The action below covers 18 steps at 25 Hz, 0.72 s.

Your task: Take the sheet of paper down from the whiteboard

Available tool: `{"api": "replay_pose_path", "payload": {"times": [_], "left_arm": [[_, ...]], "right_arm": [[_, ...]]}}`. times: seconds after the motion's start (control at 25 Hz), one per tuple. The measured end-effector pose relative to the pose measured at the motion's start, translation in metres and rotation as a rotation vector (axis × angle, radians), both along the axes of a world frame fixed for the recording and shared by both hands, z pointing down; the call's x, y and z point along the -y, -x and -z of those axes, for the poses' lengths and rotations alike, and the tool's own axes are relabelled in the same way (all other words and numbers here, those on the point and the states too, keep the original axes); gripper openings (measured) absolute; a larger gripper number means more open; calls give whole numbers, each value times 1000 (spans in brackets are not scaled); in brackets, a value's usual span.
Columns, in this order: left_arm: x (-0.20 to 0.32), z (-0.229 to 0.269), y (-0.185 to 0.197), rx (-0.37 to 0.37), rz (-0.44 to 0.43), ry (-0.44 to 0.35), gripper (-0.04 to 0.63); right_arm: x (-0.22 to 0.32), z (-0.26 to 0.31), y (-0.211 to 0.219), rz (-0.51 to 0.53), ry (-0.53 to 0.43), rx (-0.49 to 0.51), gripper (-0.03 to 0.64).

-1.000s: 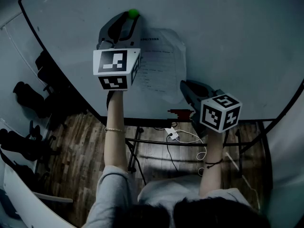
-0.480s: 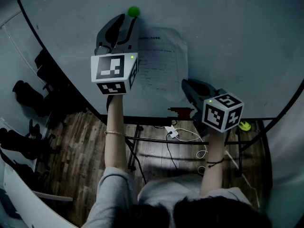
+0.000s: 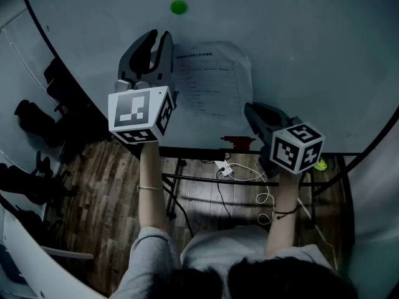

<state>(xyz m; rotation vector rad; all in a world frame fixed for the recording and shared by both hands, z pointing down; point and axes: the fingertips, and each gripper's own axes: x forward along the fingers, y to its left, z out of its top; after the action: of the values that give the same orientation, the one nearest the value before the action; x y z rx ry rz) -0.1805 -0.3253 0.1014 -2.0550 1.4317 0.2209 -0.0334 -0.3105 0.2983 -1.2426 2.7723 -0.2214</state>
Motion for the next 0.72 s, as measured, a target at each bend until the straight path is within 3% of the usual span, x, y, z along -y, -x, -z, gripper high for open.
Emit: {"api": "replay_pose_path", "payload": {"times": [0.32, 0.72], "left_arm": [[-15, -28, 28, -70, -21, 91, 11], [-18, -86, 59, -120, -17, 273, 5]], "right_arm": [[1, -11, -12, -36, 18, -25, 0], [1, -11, -13, -47, 29, -46, 0]]}}
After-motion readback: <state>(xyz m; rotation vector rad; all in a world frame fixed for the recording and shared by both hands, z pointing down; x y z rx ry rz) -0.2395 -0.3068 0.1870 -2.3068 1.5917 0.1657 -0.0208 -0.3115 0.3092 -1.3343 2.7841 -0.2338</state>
